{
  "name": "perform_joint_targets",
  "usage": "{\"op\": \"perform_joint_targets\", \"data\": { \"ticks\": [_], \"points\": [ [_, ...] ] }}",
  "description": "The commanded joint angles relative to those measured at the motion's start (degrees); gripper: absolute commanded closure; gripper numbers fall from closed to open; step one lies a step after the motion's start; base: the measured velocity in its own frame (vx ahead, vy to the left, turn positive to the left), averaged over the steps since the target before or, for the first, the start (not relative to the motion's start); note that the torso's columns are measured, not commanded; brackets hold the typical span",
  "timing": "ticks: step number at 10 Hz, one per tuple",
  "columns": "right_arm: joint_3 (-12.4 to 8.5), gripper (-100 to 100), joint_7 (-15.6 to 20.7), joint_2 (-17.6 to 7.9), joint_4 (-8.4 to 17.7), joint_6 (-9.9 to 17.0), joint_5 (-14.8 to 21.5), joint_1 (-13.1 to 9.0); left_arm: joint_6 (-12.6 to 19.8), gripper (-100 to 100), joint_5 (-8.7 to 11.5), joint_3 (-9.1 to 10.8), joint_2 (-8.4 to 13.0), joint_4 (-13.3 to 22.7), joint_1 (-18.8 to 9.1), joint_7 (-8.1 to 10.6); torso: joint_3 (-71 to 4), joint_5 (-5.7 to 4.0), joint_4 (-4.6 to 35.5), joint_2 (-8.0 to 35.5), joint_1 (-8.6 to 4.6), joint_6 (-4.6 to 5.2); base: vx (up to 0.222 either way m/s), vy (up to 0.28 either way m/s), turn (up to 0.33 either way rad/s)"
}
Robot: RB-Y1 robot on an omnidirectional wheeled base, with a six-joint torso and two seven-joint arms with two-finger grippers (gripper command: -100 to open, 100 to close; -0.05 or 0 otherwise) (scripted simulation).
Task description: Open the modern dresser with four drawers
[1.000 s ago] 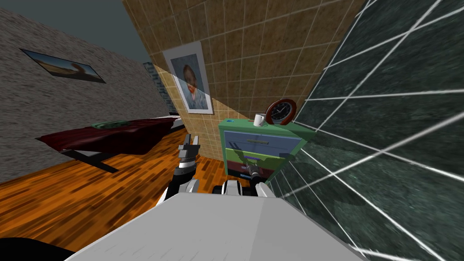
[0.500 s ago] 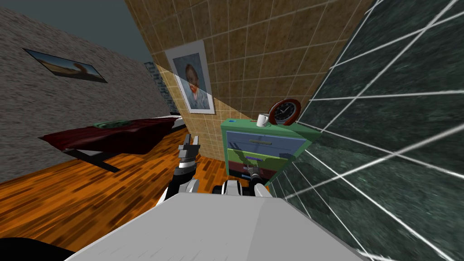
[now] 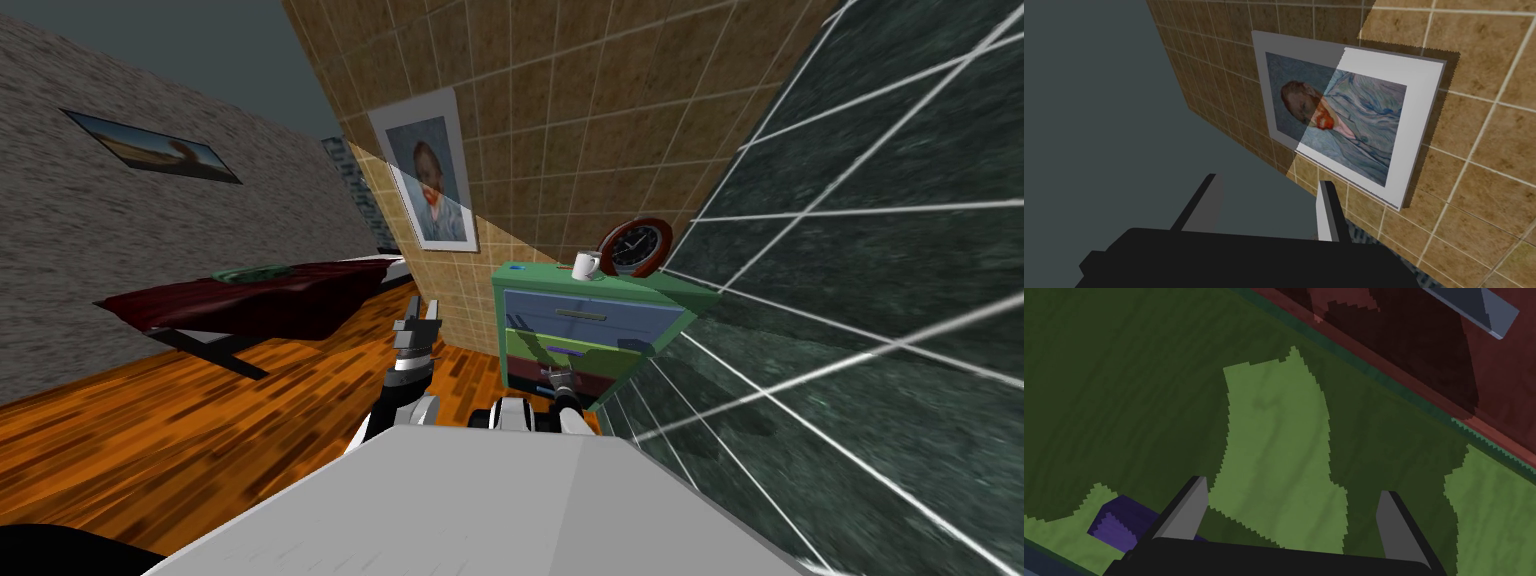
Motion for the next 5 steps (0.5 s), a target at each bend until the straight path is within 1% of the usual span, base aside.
{"op": "perform_joint_targets", "data": {
  "ticks": [1, 2, 3, 4, 5],
  "points": [
    [2.0, -100, 1.7, -0.4, 3.8, 4.1, 4.3, -1.5, 0.0, 0, 0.0, 0.0, 0.0, 0.0, 0.0, 0.0, 0.0, 0.01, 0.0, 0.0, 0.0, 0.01, 0.015, 0.044, 0.015],
    [2.0, -100, 1.7, -0.4, 4.0, 4.9, 5.8, -1.5, 0.0, 0, 0.0, 0.0, 0.0, 0.0, 0.0, 0.0, 0.0, 0.02, 0.0, 0.0, 0.03, 0.0, 0.014, 0.039, 0.008],
    [3.2, -100, 2.8, -0.6, 6.5, 6.9, 7.6, -2.4, 0.0, 0, 0.0, 0.0, 0.0, 0.0, 0.0, 0.0, 0.0, 0.01, 0.0, 0.0, 0.0, 0.01, 0.007, 0.048, 0.015],
    [3.2, -100, 2.8, -0.6, 6.6, 7.8, 9.0, -2.4, 0.0, 0, 0.0, 0.0, 0.0, 0.0, 0.0, 0.0, 0.0, 0.01, 0.0, 0.0, 0.03, 0.0, 0.008, 0.044, 0.007],
    [4.5, -100, 3.8, -0.9, 9.1, 9.8, 10.9, -3.4, 0.0, 0, 0.0, 0.0, 0.0, 0.0, 0.0, 0.0, 0.0, 0.01, 0.0, 0.0, 0.0, 0.01, 0.01, 0.05, 0.017]
  ]
}}
